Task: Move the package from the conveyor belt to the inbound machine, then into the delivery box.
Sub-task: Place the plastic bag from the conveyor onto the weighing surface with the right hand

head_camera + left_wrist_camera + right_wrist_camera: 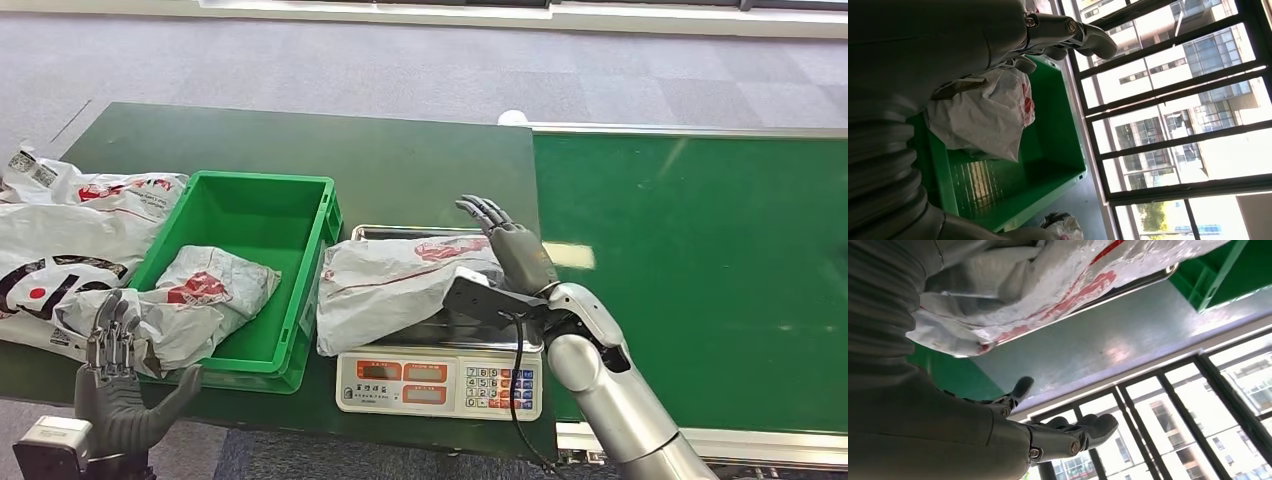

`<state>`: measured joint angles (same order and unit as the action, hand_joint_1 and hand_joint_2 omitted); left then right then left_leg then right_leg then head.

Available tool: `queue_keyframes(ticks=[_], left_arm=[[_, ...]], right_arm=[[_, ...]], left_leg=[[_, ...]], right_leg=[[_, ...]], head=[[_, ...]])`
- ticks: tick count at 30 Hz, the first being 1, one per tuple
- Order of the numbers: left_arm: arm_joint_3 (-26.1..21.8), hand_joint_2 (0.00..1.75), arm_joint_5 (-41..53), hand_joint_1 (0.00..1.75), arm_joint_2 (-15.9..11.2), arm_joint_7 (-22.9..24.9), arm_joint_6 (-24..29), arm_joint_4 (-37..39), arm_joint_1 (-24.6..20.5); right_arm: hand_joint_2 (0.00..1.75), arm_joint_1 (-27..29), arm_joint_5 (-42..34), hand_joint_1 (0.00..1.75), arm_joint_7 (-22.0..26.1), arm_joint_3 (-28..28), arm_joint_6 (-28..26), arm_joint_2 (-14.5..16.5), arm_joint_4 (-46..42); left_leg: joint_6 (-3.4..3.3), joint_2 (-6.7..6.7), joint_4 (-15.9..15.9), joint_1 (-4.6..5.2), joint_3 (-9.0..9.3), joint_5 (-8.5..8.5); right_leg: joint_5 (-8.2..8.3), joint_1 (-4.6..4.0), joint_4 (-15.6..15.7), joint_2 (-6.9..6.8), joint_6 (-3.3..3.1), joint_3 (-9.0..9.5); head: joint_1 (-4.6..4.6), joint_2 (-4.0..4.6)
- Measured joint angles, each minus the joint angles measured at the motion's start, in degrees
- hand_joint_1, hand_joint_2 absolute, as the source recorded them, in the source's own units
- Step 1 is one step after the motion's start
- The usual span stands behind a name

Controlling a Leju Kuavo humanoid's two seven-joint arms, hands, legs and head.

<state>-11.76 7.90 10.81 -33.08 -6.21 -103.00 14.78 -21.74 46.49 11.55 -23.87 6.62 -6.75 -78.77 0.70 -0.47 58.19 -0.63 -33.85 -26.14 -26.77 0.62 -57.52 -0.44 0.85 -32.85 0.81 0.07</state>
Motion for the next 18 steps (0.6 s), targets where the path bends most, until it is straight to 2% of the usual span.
queue_keyframes(ticks=[6, 10, 15, 18], left_arm=[[0.2, 1.75, 1.1, 0.0, -0.5, -0.5, 0.9, 0.1, -0.8], [2.0, 1.75, 4.2, 0.0, -1.6, -0.5, 1.8, -0.3, -1.7], [5.8, 1.75, 5.9, 0.0, -3.8, 0.5, 3.3, -1.0, -2.9], [8.8, 1.75, 11.0, 0.0, -5.7, 2.0, 4.6, -1.8, -3.9]], right_arm=[[1.75, -0.2, -14.0, 0.0, 4.3, -1.1, 6.9, 0.6, -1.9], [1.75, 0.2, -20.5, 0.0, 6.5, -1.3, 10.4, 0.7, -3.6], [1.75, 1.0, -23.3, 0.0, 7.0, -1.3, 11.7, 0.5, -5.9], [1.75, 2.6, -22.9, 0.0, 6.1, -1.3, 11.6, -0.4, -7.4]], left_leg=[[0.0, -0.01, 0.0, -0.01, 0.01, 0.0], [0.0, -0.01, 0.0, 0.0, 0.0, 0.0], [0.0, 0.07, 0.0, 0.0, 0.02, 0.0], [0.0, 0.01, 0.0, 0.0, 0.05, 0.0]], right_leg=[[0.0, 0.0, 0.0, 0.0, 0.0, -0.01], [0.0, 0.0, 0.0, 0.01, 0.0, -0.04], [0.0, 0.01, 0.0, 0.04, 0.0, -0.05], [0.0, 0.0, 0.0, 0.02, 0.0, -0.09]], head=[[0.0, 0.0], [-0.01, 0.0], [-0.01, 0.0], [0.0, 0.0]])
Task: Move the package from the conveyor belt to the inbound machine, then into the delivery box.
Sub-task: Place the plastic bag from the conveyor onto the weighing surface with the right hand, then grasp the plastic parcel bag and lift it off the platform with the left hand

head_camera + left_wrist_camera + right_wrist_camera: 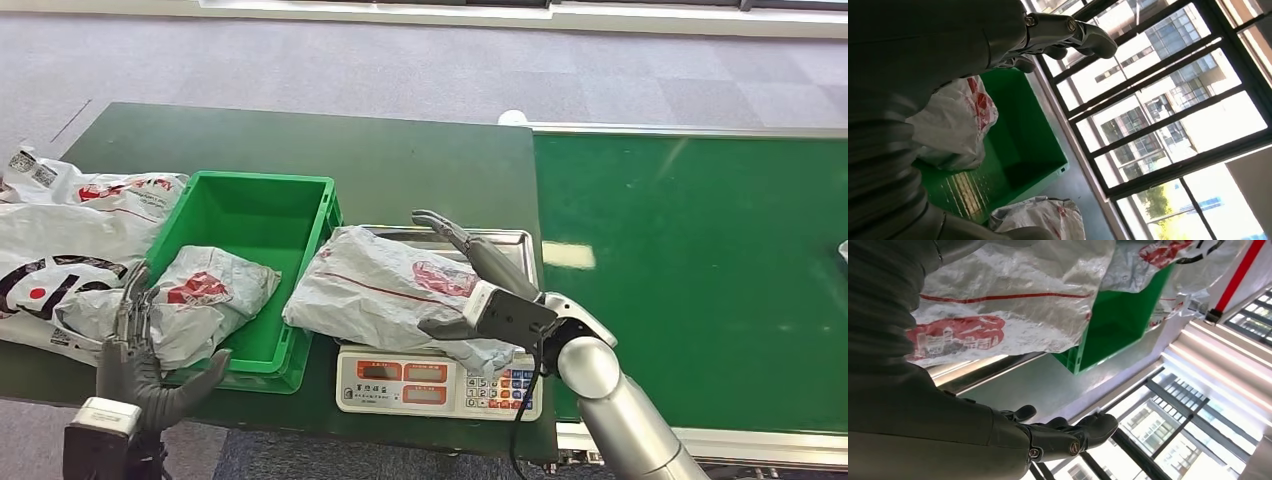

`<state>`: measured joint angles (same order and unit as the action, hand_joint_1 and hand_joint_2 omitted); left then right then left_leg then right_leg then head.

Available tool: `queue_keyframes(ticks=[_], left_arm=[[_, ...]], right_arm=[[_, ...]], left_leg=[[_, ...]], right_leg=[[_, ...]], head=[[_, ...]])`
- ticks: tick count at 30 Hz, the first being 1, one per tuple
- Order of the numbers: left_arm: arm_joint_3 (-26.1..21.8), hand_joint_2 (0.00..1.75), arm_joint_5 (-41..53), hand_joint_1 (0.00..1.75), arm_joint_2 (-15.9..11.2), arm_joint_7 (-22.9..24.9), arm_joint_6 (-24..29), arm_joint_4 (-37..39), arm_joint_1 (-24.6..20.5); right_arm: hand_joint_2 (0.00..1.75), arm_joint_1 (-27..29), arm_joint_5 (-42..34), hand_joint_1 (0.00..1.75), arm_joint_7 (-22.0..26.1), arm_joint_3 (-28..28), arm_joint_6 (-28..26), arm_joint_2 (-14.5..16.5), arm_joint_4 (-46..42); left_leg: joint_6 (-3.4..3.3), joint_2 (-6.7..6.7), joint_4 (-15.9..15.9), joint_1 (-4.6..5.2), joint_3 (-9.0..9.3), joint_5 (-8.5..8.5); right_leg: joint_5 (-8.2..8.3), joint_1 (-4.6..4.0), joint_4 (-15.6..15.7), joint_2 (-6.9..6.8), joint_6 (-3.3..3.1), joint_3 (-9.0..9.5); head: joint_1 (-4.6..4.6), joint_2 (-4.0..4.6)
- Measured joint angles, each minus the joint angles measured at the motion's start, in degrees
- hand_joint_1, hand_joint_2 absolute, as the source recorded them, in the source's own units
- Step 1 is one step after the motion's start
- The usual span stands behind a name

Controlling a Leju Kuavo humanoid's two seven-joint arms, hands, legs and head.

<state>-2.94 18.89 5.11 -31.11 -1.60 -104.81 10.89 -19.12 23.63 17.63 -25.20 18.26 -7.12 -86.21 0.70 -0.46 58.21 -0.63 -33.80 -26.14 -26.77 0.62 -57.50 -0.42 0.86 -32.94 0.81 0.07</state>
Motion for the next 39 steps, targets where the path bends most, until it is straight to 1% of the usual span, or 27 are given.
queue_keyframes(ticks=[2, 4, 7, 9, 10, 11, 12, 14, 15, 17, 18, 19, 20, 23, 26, 28, 31, 36, 39], left_arm=[[3.2, 1.75, 4.5, 0.0, -1.4, 2.8, 1.0, -0.7, -1.7], [6.2, 1.75, 6.7, 0.0, -2.6, 5.2, 1.7, -1.2, -3.6], [9.6, 1.75, 8.6, 0.0, -4.2, 7.0, 2.3, -1.6, -6.0], [11.9, 1.75, 11.4, 0.0, -5.2, 8.8, 1.8, -1.5, -8.0], [13.2, 1.75, 13.3, 0.0, -5.8, 10.2, 1.3, -1.3, -9.2], [14.7, 1.75, 15.6, 0.0, -6.3, 11.9, 0.8, -1.0, -10.5], [16.5, 1.75, 18.3, 0.0, -6.7, 14.1, 0.2, -0.4, -12.0], [20.3, 1.75, 23.8, 0.0, -7.1, 19.5, -0.6, 2.1, -15.3], [22.5, 1.75, 26.2, 0.0, -7.1, 22.3, -0.8, 4.0, -17.1], [26.5, 1.75, 29.7, 0.0, -6.5, 26.0, -1.0, 8.2, -20.7], [28.4, 1.75, 30.9, 0.0, -6.0, 27.0, -1.0, 10.5, -22.4], [30.1, 1.75, 31.6, 0.0, -5.5, 27.7, -1.0, 12.4, -23.6], [31.7, 1.75, 32.3, 0.43, -5.1, 28.3, -0.9, 14.3, -24.7], [34.9, 1.75, 33.2, 1.74, -3.9, 29.4, -1.4, 18.9, -27.4], [37.9, 1.75, 33.9, 1.75, -1.7, 31.4, -3.8, 25.4, -30.8], [39.3, 1.75, 34.0, 1.75, 0.8, 32.8, -4.9, 30.5, -32.7], [40.2, 1.75, 34.0, 1.75, 4.1, 34.0, -5.1, 37.5, -35.3], [41.1, 1.75, 34.8, 1.75, 7.6, 35.3, -5.9, 45.4, -38.7], [41.8, 1.75, 36.4, 1.75, 9.6, 37.1, -6.1, 50.5, -41.2]], right_arm=[[1.75, 1.6, 2.0, 0.0, -1.4, 0.0, -0.7, -1.0, -1.2], [1.75, 3.0, 3.5, 0.0, -2.0, 0.1, -1.2, -1.7, -1.9], [1.75, 4.4, 4.6, 0.0, -2.3, 0.2, -1.7, -2.7, -2.6], [1.75, 5.3, 4.0, 0.0, -0.8, 0.7, -3.3, -3.2, -2.8], [1.75, 5.8, 3.0, 0.0, 1.1, 1.3, -5.3, -3.4, -3.0], [1.75, 6.5, 1.7, 0.0, 3.5, 2.0, -8.4, -3.3, -3.5], [1.75, 7.3, 0.2, 0.0, 6.6, 3.1, -13.3, -2.8, -4.7], [1.75, 9.0, -2.9, 0.0, 13.2, 5.8, -27.1, -0.9, -8.8], [1.75, 9.8, -4.3, 0.0, 16.2, 6.8, -35.2, 0.3, -11.6], [1.75, 11.5, -5.6, 0.0, 20.0, 7.5, -47.7, 2.4, -17.1], [1.75, 12.6, -5.7, 0.0, 21.2, 7.6, -52.3, 3.2, -19.8], [1.75, 13.4, -5.4, 0.0, 21.8, 7.6, -54.9, 3.8, -22.2], [1.75, 14.0, -5.1, 0.0, 22.2, 7.6, -56.8, 4.4, -24.3], [1.75, 15.8, -3.8, 0.0, 22.4, 7.6, -58.0, 5.8, -29.0], [1.75, 17.4, -2.4, 0.0, 22.5, 7.8, -58.1, 7.6, -33.0], [1.75, 18.2, -2.7, 0.0, 22.4, 8.1, -58.2, 8.7, -34.6], [1.75, 19.3, -3.3, 0.0, 22.4, 8.6, -58.2, 9.9, -36.1], [1.75, 20.4, -3.9, 0.0, 22.4, 9.5, -58.2, 11.0, -37.7], [1.75, 20.8, -4.8, 0.0, 22.4, 9.9, -58.2, 11.3, -38.5]], left_leg=[[0.0, -0.07, 0.0, 0.0, -0.04, 0.0], [0.0, 0.01, 0.0, 0.0, -0.07, 0.0], [0.0, 0.17, 0.0, 0.01, -0.05, 0.0], [-0.02, 0.14, 0.0, 0.01, -0.05, 0.02], [-0.03, 0.12, 0.0, 0.01, -0.06, 0.03], [-0.04, 0.1, 0.0, 0.01, -0.08, 0.05], [-0.04, 0.08, 0.0, 0.01, -0.09, 0.06], [-0.03, 0.06, 0.0, 0.02, -0.1, 0.06], [-0.03, 0.06, 0.0, 0.02, -0.09, 0.07], [-0.03, 0.07, 0.0, 0.03, -0.08, 0.06], [-0.03, 0.09, 0.0, 0.03, -0.09, 0.06], [-0.02, 0.16, 0.0, 0.04, -0.1, 0.04], [-0.02, 0.28, 0.0, 0.04, -0.09, 0.02], [-0.05, 0.46, 0.0, 0.05, -0.08, -0.01], [-0.06, 0.32, 0.0, 0.06, -0.1, 0.01], [-0.06, 0.34, 0.0, 0.06, -0.1, 0.02], [-0.07, 0.36, 0.0, 0.08, -0.11, 0.03], [-0.07, 0.35, 0.0, 0.09, -0.12, 0.04], [-0.07, 0.34, 0.0, 0.09, -0.12, 0.04]], right_leg=[[0.0, 0.0, 0.0, -0.07, 0.0, 0.03], [0.05, 0.0, 0.0, 0.01, -0.01, 0.04], [0.1, 0.01, 0.0, 0.22, -0.02, -0.04], [0.11, 0.0, 0.0, 0.19, -0.02, -0.05], [0.11, 0.0, 0.0, 0.16, -0.01, -0.05], [0.12, 0.01, 0.0, 0.12, -0.01, -0.04], [0.12, 0.01, 0.0, 0.1, 0.0, -0.04], [0.14, 0.01, 0.0, 0.09, 0.0, -0.04], [0.15, 0.02, 0.0, 0.09, 0.0, -0.05], [0.15, 0.02, 0.0, 0.1, -0.01, -0.04], [0.15, 0.02, 0.0, 0.12, -0.02, -0.04], [0.16, 0.03, 0.0, 0.18, -0.03, -0.05], [0.17, 0.03, 0.0, 0.29, -0.03, -0.08], [0.18, 0.04, 0.0, 0.44, -0.04, -0.16], [0.18, 0.04, 0.0, 0.33, -0.03, -0.15], [0.2, 0.05, 0.0, 0.37, -0.01, -0.16], [0.25, 0.08, 0.0, 0.4, 0.02, -0.16], [0.26, 0.08, 0.0, 0.41, 0.01, -0.17], [0.26, 0.08, 0.0, 0.41, 0.01, -0.16]], head=[[-0.01, 0.0], [-0.01, 0.0], [0.0, 0.0], [-0.01, 0.0], [-0.01, 0.0], [-0.01, 0.0], [-0.01, 0.0], [-0.01, 0.0], [-0.02, 0.0], [-0.01, 0.0], [-0.02, 0.0], [-0.02, 0.0], [-0.02, 0.0], [-0.01, 0.0], [-0.01, 0.0], [-0.02, 0.0], [-0.02, 0.0], [-0.02, 0.0], [-0.02, 0.0]])
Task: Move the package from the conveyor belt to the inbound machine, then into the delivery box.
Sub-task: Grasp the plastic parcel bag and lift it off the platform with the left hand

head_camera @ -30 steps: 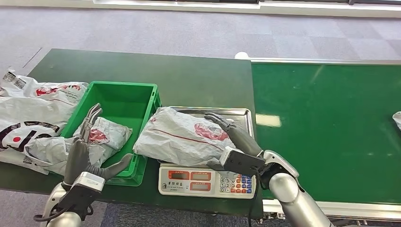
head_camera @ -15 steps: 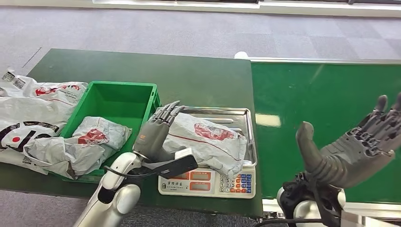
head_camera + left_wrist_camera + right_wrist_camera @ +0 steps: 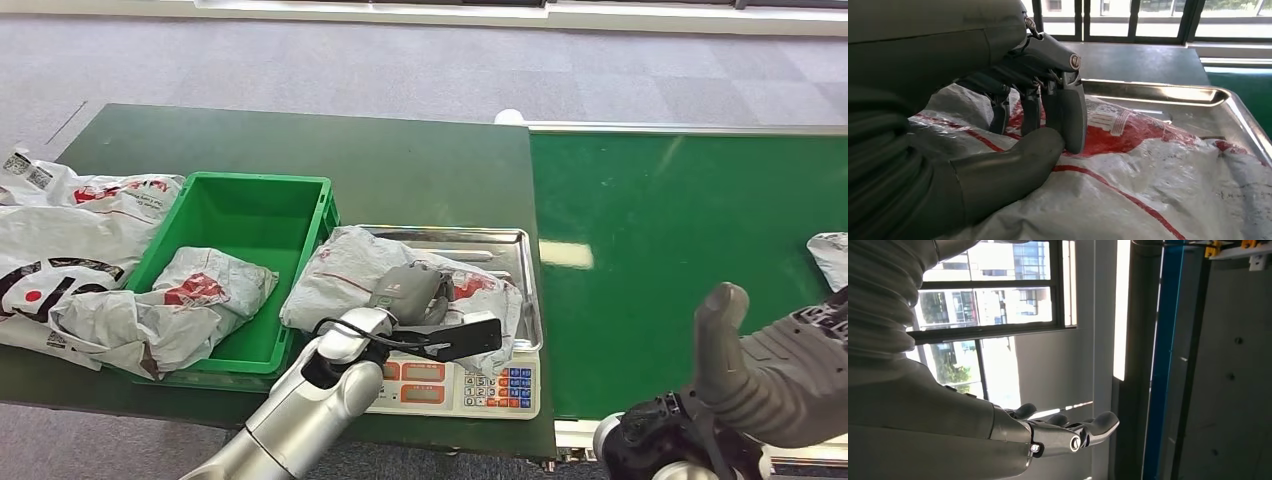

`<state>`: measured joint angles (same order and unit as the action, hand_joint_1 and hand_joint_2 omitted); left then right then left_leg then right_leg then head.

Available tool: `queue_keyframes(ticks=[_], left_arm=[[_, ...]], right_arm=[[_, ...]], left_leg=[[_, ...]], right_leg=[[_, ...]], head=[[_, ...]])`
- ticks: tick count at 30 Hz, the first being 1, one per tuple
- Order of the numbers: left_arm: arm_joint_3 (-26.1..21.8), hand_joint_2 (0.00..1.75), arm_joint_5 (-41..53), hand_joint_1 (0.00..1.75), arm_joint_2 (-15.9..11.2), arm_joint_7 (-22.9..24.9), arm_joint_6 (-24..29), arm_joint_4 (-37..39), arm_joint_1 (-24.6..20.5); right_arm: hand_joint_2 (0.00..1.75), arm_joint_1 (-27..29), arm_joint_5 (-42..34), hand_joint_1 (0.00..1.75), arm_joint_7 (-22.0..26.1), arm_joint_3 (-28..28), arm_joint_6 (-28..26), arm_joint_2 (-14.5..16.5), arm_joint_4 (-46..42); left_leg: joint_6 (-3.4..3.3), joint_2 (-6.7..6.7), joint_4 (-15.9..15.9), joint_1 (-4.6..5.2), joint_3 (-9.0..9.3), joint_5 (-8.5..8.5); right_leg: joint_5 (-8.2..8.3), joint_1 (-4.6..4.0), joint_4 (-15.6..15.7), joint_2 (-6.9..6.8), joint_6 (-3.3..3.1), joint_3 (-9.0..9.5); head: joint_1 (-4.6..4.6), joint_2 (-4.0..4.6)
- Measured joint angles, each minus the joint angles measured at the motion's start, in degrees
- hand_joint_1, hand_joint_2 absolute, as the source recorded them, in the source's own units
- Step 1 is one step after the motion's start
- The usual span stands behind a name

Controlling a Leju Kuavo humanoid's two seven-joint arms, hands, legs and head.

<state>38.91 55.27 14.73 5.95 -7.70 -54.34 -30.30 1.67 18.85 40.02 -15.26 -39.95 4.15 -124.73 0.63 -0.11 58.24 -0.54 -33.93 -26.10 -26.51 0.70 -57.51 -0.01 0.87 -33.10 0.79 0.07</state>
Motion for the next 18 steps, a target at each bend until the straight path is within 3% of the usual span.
queue_keyframes(ticks=[5, 12, 13, 16, 17, 18], left_arm=[[0.3, 1.75, 1.2, 1.75, 2.6, 2.1, 0.1, 6.7, -3.2], [0.3, 1.75, 1.5, 1.71, 3.8, 2.5, 0.2, 10.8, -4.9], [0.3, 1.75, 1.6, 1.44, 3.8, 2.6, 0.3, 11.3, -5.1], [0.2, 1.75, 1.3, 0.17, 4.0, 1.5, 3.5, 11.8, -5.2], [0.2, 1.75, 1.0, 0.0, 4.0, 0.6, 5.5, 11.6, -5.2], [0.0, 1.75, 0.5, 0.0, 4.1, -0.2, 7.6, 11.1, -5.2]], right_arm=[[1.75, 0.3, -1.3, 0.0, 0.0, 0.8, 0.0, 0.1, -0.6], [1.75, 0.3, -1.4, 0.0, 0.0, 1.2, 0.0, 0.2, -0.7], [1.75, 0.2, -1.3, 0.0, 0.0, 1.2, 0.0, 0.2, -0.7], [1.75, 0.0, -0.9, 0.0, 0.0, 1.2, 0.0, 0.6, -0.7], [1.75, 0.0, -0.8, 0.0, 0.0, 1.2, 0.0, 0.8, -0.7], [1.75, 0.0, -0.8, 0.0, 0.0, 1.3, 0.0, 0.9, -0.7]], left_leg=[[0.0, 0.01, 0.0, 0.0, 0.0, 0.0], [0.0, 0.01, 0.0, 0.0, 0.01, 0.0], [0.0, 0.01, 0.0, 0.0, 0.01, 0.0], [0.0, 0.01, 0.0, 0.0, 0.0, 0.0], [0.0, 0.0, 0.0, 0.0, 0.0, 0.01], [0.0, 0.0, 0.0, 0.0, -0.01, 0.01]], right_leg=[[0.0, 0.0, 0.0, 0.01, 0.0, 0.01], [0.0, -0.01, 0.0, 0.02, 0.0, 0.03], [0.0, -0.01, 0.0, 0.02, 0.0, 0.03], [0.0, 0.0, 0.0, 0.01, 0.0, 0.04], [0.0, 0.0, 0.0, 0.0, 0.0, 0.04], [0.0, 0.0, 0.0, 0.0, 0.0, 0.04]], head=[[0.0, 0.0], [0.0, 0.0], [0.0, 0.0], [0.0, 0.0], [0.0, 0.0], [0.0, 0.0]])
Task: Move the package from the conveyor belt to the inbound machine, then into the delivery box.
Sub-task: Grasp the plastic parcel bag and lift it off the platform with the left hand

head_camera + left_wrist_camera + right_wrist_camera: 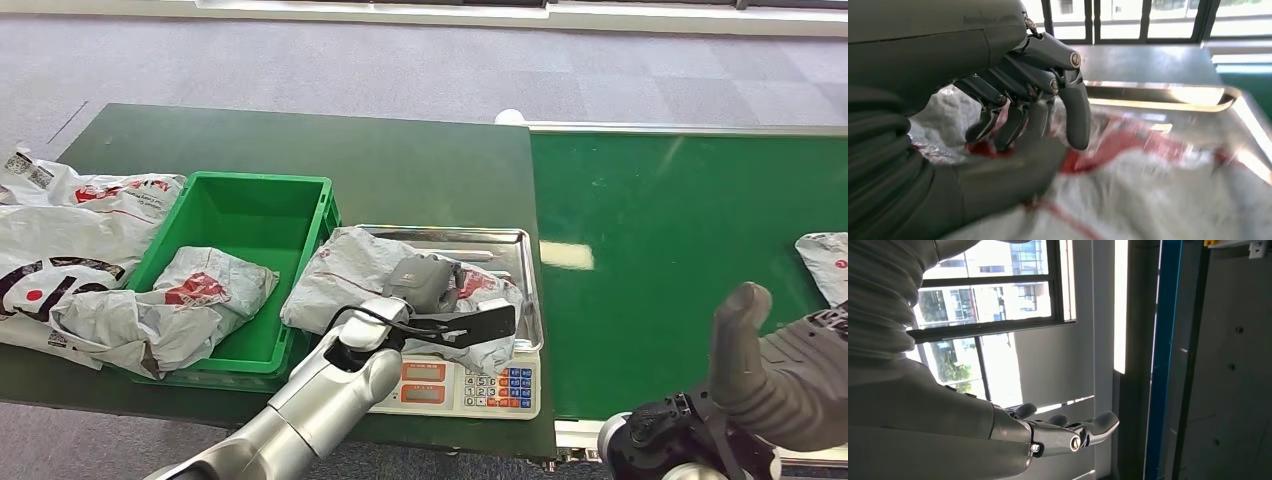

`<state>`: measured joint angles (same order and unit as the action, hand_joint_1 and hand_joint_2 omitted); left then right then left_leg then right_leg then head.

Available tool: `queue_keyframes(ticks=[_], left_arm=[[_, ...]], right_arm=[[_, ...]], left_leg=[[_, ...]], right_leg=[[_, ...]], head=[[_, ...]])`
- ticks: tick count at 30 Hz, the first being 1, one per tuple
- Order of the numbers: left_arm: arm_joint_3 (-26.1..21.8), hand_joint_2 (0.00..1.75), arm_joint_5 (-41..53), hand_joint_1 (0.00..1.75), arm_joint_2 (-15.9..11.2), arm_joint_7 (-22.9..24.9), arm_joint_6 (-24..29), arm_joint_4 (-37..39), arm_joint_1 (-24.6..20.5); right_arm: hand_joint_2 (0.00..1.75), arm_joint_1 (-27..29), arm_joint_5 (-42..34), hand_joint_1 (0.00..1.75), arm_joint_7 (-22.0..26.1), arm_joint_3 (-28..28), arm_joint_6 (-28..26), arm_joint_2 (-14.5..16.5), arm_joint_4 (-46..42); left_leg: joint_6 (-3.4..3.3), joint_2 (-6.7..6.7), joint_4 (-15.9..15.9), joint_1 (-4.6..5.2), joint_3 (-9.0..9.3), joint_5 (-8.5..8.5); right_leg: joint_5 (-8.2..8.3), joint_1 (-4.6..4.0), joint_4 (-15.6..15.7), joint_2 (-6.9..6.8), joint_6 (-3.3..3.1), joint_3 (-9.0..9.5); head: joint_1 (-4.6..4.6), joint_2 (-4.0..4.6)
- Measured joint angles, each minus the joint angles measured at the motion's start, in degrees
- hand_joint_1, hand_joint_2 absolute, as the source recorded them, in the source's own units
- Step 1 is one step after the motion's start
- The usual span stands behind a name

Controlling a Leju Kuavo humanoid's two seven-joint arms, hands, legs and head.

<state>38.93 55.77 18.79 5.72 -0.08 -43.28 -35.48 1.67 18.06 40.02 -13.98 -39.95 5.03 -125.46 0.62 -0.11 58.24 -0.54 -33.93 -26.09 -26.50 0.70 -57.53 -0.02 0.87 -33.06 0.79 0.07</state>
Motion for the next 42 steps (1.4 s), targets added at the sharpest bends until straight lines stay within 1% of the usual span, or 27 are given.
queue_keyframes(ticks=[2, 4, 9, 11, 13, 15, 19, 21, 24, 28, 29, 32, 33, 37, 42], left_arm=[[-0.4, 1.75, -0.9, 0.0, 0.0, -1.3, 3.2, -2.0, 0.0], [-0.9, 1.75, -1.7, 0.0, -0.1, -1.6, 4.2, -5.2, 0.0], [-1.9, 1.75, -2.1, 0.0, -0.9, -0.6, 2.9, -12.9, 0.0], [-2.1, 1.75, -1.9, 0.0, -1.4, -0.1, 2.4, -14.8, 0.0], [-2.3, 1.75, -1.1, 0.0, -1.8, 0.9, 0.6, -15.5, -0.2], [-2.4, 1.75, -0.2, 0.0, -2.1, 1.9, -1.9, -15.2, -0.3], [-2.4, 1.75, 0.8, 0.0, -2.2, 2.7, -4.1, -13.8, -0.5], [-2.4, 1.75, 1.4, 0.0, -2.2, 3.2, -6.5, -12.3, -0.9], [-2.3, 1.75, 2.7, 0.0, -1.7, 3.3, -10.2, -7.8, -1.5], [-2.2, 1.75, 4.5, 0.02, -0.4, 2.4, -11.8, -1.1, -2.5], [-2.1, 1.75, 4.8, 0.4, -0.1, 2.2, -12.0, 0.2, -2.8], [-2.0, 1.75, 5.1, 1.69, 0.6, 2.0, -13.1, 2.9, -3.8], [-1.9, 1.75, 5.3, 1.75, 0.8, 1.9, -13.7, 3.6, -4.1], [-1.6, 1.75, 5.6, 1.75, 1.3, 1.4, -14.8, 5.4, -4.6], [-1.6, 1.75, 4.0, 1.75, 1.6, 1.3, -11.6, 6.5, -4.6]], right_arm=[[1.75, 0.0, 0.0, 0.0, 0.0, 0.1, 0.0, 0.2, 0.0], [1.75, 0.0, 0.0, 0.0, 0.0, 0.3, 0.0, 0.3, 0.0], [1.75, 0.0, -0.2, 0.0, 0.0, 0.7, 0.0, 0.4, 0.0], [1.75, 0.0, -0.3, 0.0, 0.0, 0.8, 0.0, 0.4, 0.0], [1.75, 0.0, -0.4, 0.0, 0.0, 0.9, 0.0, 0.4, 0.0], [1.75, -0.1, -0.5, 0.0, 0.0, 0.9, 0.0, 0.4, 0.0], [1.75, -0.2, -0.6, 0.0, 0.0, 0.9, 0.0, 0.4, 0.0], [1.75, -0.4, -0.5, 0.0, 0.0, 0.9, 0.0, 0.4, 0.0], [1.75, -0.6, 0.0, 0.0, 0.0, 0.9, 0.0, 0.4, 0.1], [1.75, -0.6, 1.1, 0.0, 0.0, 0.9, 0.0, 0.6, 0.2], [1.75, -0.6, 1.3, 0.0, 0.0, 0.9, 0.0, 0.7, 0.2], [1.75, -0.6, 1.6, 0.0, 0.0, 0.9, 0.0, 0.8, 0.2], [1.75, -0.6, 1.8, 0.0, 0.0, 0.9, 0.0, 0.9, 0.2], [1.75, -0.5, 2.6, 0.0, 0.0, 1.1, 0.0, 1.2, 0.2], [1.75, 0.4, 3.7, 0.0, 0.0, 1.4, 0.0, 2.0, 0.2]], left_leg=[[0.0, 0.0, 0.0, 0.0, -0.01, 0.0], [0.0, -0.01, 0.0, 0.0, -0.02, 0.0], [0.0, -0.01, 0.0, 0.0, -0.04, 0.0], [0.0, -0.01, 0.0, 0.0, -0.03, 0.0], [0.0, -0.01, 0.0, 0.0, -0.02, 0.0], [0.0, -0.01, 0.0, 0.0, -0.03, 0.01], [0.01, -0.01, 0.0, 0.0, -0.03, 0.02], [0.01, -0.01, 0.0, 0.0, -0.02, 0.01], [0.01, -0.01, 0.0, 0.0, -0.03, 0.01], [0.01, -0.01, 0.0, 0.0, -0.02, 0.01], [0.01, -0.01, 0.0, 0.0, -0.02, 0.01], [0.01, -0.02, 0.0, 0.0, 0.0, 0.01], [0.01, -0.03, 0.0, 0.0, 0.01, 0.01], [0.0, -0.04, 0.0, 0.0, 0.07, 0.02], [-0.04, -0.03, 0.0, 0.01, 0.08, 0.06]], right_leg=[[0.0, 0.0, 0.0, 0.0, 0.0, 0.0], [0.0, 0.0, 0.0, 0.0, 0.0, 0.0], [0.0, 0.0, 0.0, -0.01, 0.0, 0.0], [0.0, -0.01, 0.0, -0.01, 0.0, 0.0], [0.0, -0.01, 0.0, -0.01, 0.0, 0.0], [0.0, -0.01, 0.0, -0.02, 0.0, -0.01], [0.0, 0.0, 0.0, -0.01, 0.0, -0.01], [0.0, 0.0, 0.0, -0.01, 0.0, -0.01], [0.0, 0.0, 0.0, -0.01, 0.0, -0.03], [0.0, 0.0, 0.0, -0.01, 0.0, -0.02], [0.0, 0.0, 0.0, -0.01, 0.0, -0.01], [0.0, 0.0, 0.0, -0.03, 0.0, 0.02], [-0.01, 0.0, 0.0, -0.04, 0.0, 0.04], [-0.01, 0.0, 0.0, -0.05, 0.01, 0.11], [0.04, 0.01, 0.0, -0.04, 0.05, 0.12]], head=[[0.0, 0.0], [0.0, 0.0], [0.0, 0.0], [0.0, 0.0], [0.0, 0.0], [0.0, 0.0], [0.0, 0.0], [0.0, 0.0], [0.0, 0.0], [0.0, 0.0], [0.0, 0.0], [0.01, 0.0], [0.01, 0.0], [0.0, 0.0], [0.0, 0.0]])
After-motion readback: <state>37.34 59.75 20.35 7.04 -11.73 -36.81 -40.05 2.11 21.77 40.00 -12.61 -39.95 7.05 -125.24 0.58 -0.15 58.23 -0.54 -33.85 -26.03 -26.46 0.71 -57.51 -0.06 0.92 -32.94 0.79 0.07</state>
